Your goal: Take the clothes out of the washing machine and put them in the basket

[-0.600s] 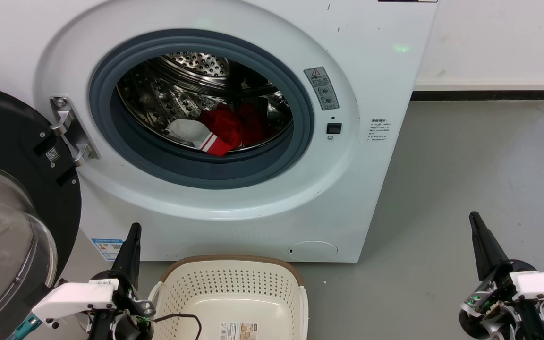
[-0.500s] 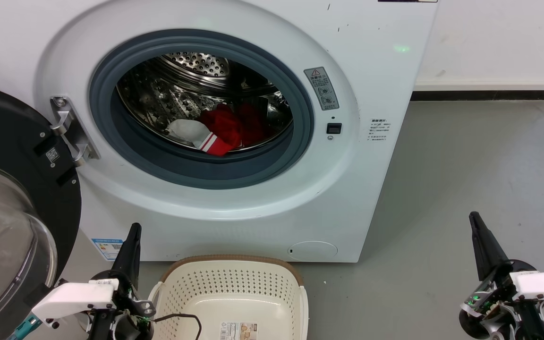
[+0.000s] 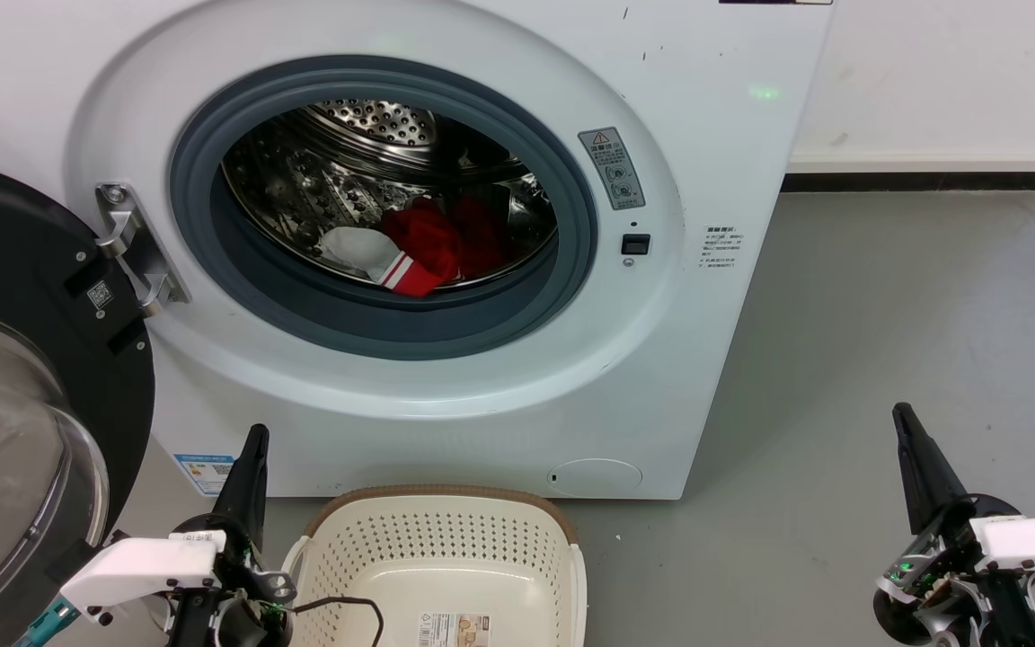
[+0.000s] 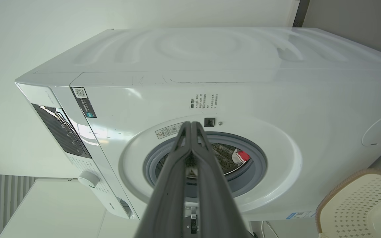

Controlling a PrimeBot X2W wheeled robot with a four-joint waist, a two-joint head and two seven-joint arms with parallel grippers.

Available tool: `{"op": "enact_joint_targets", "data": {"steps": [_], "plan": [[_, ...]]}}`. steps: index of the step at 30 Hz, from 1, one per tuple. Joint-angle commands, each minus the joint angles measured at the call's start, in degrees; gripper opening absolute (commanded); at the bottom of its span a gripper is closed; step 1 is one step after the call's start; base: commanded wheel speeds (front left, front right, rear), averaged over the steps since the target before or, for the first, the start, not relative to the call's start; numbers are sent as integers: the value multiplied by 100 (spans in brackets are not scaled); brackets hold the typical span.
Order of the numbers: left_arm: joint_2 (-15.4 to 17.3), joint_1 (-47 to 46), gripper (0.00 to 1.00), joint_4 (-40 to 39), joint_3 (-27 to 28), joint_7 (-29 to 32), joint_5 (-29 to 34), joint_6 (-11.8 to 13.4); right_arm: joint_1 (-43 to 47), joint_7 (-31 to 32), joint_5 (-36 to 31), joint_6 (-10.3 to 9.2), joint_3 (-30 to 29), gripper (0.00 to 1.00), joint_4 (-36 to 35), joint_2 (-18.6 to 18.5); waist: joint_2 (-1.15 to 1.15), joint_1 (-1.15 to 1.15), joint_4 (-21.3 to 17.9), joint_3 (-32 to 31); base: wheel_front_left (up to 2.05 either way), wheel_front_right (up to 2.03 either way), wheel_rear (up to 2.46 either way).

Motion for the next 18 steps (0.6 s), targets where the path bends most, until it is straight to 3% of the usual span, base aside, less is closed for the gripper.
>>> {"op": "enact_joint_targets", "data": {"steps": [1,12,13,18], "plan": [[-11,-28,0,-5,15,22,1,-12,-78,-5,-25,-2,2,0,9,21,0,0,0,0,0,0,0],[-11,-28,0,-5,15,22,1,-12,-78,-5,-25,-2,2,0,9,21,0,0,0,0,0,0,0],[0,0,100,-1,-1,-1,1,0,0,-1,-1,0,1,100,-1,0,0,0,0,0,0,0,0],[-3,25,100,28,-133,-110,40,2,75,-95,-36,-1,50,100,-8,3,0,0,-1,4,0,0,0]]}}
